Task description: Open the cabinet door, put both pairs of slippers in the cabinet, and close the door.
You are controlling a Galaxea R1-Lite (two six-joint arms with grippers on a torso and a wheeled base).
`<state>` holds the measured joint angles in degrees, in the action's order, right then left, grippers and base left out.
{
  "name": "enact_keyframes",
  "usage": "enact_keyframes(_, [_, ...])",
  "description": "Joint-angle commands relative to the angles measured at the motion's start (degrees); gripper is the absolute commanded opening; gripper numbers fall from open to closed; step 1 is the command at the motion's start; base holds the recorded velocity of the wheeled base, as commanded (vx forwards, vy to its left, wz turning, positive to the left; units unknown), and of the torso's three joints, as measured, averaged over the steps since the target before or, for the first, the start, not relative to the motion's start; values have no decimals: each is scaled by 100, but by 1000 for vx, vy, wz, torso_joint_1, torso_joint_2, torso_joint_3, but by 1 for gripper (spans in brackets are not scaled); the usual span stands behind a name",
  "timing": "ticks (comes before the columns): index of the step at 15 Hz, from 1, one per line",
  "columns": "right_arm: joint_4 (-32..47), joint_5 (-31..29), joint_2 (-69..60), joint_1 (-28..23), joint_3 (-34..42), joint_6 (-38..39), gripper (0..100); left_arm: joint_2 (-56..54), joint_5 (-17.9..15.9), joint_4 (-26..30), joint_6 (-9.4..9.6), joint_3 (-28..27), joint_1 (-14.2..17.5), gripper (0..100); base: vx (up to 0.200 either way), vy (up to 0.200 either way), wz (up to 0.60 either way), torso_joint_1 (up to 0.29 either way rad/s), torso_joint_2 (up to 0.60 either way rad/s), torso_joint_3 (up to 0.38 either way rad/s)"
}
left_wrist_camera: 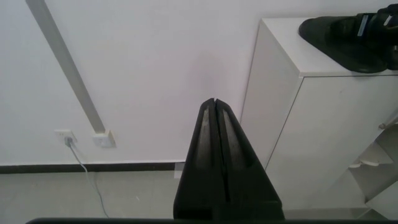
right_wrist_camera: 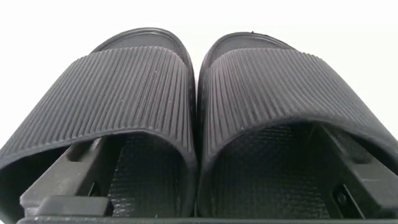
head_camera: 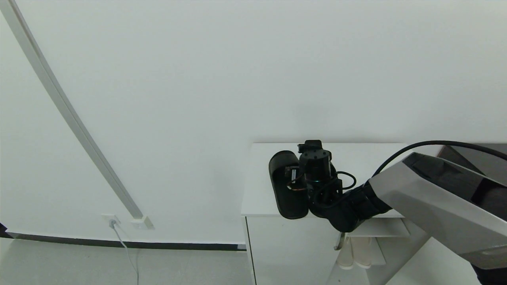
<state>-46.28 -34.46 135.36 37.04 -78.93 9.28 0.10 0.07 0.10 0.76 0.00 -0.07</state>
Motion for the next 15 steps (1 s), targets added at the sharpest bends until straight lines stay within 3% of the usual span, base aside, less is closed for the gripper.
enact_keyframes(1, [-4, 1, 43, -3, -34, -5, 0, -1, 1, -1, 4, 0, -1, 0, 0, 0, 0, 0, 0, 0])
enact_keyframes(10, [128, 10, -406, -21, 98, -5, 0, -1, 1, -1, 4, 0, -1, 0, 0, 0, 0, 0, 0, 0])
enact_keyframes(15, [189, 1029, -2357, 278, 1873, -110, 0, -1, 1, -1, 4, 0, -1, 0, 0, 0, 0, 0, 0, 0])
